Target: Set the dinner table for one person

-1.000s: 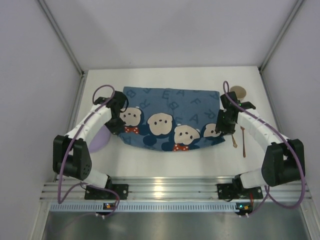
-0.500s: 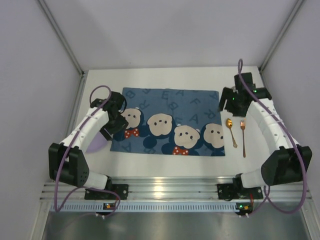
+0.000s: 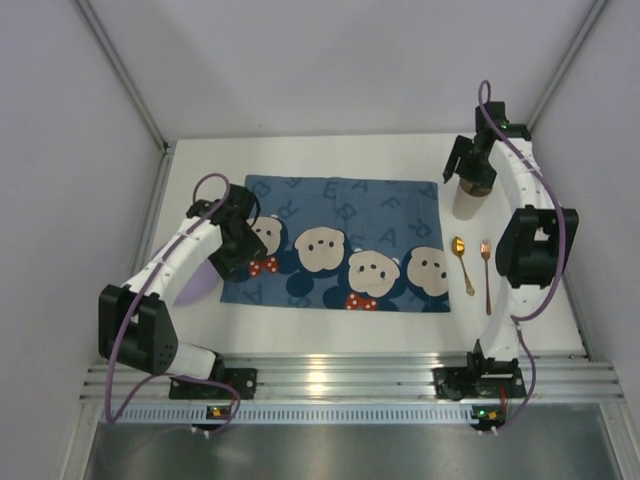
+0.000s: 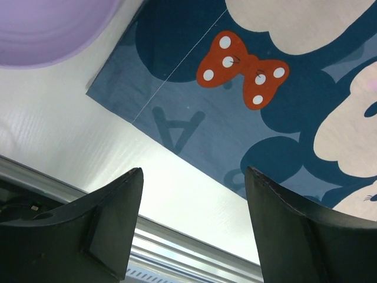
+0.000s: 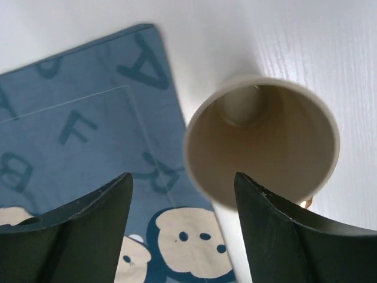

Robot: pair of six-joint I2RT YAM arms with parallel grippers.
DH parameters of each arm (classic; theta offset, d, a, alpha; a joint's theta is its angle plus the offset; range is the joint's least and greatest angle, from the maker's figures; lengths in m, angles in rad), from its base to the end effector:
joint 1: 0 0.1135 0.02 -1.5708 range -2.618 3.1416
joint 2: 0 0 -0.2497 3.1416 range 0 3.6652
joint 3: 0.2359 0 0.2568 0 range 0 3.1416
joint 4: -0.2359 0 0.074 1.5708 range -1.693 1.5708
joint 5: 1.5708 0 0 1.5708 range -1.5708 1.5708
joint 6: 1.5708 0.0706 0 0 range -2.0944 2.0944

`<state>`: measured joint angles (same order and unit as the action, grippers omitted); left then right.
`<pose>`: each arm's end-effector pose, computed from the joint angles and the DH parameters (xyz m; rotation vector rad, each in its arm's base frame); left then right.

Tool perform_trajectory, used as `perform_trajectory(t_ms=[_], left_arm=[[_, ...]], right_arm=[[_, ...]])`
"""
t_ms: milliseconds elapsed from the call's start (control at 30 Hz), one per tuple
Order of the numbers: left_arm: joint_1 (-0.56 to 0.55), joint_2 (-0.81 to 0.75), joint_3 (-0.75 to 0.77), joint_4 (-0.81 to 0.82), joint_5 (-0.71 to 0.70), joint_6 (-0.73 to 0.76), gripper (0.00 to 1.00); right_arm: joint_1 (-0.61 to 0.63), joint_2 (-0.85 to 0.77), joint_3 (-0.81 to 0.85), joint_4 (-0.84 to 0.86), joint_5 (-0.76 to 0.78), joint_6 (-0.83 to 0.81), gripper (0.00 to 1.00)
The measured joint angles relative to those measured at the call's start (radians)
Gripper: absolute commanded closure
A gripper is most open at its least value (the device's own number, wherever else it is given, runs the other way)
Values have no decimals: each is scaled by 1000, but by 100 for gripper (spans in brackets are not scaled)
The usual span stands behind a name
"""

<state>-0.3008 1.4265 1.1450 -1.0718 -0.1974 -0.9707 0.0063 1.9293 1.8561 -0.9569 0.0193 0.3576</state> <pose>0.2634 -0.0672 0.2090 -0.9659 2.6814 0.0423 0.4354 0.0014 0.2650 0.4620 2.5631 0.1059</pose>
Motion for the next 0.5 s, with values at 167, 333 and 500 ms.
perform_trajectory(t_ms=[167,333,500], left_arm=[[0,-8,-34,10,26,18,25],[0,-21,-54,19,25,34,27],[0,-28,-73,40,30,37,29]], right_arm=[[-45,170,119,-42,16,-6,35],[-42,205,172,-56,14,-13,88],[-12,196,171,-72,65,-36,100]])
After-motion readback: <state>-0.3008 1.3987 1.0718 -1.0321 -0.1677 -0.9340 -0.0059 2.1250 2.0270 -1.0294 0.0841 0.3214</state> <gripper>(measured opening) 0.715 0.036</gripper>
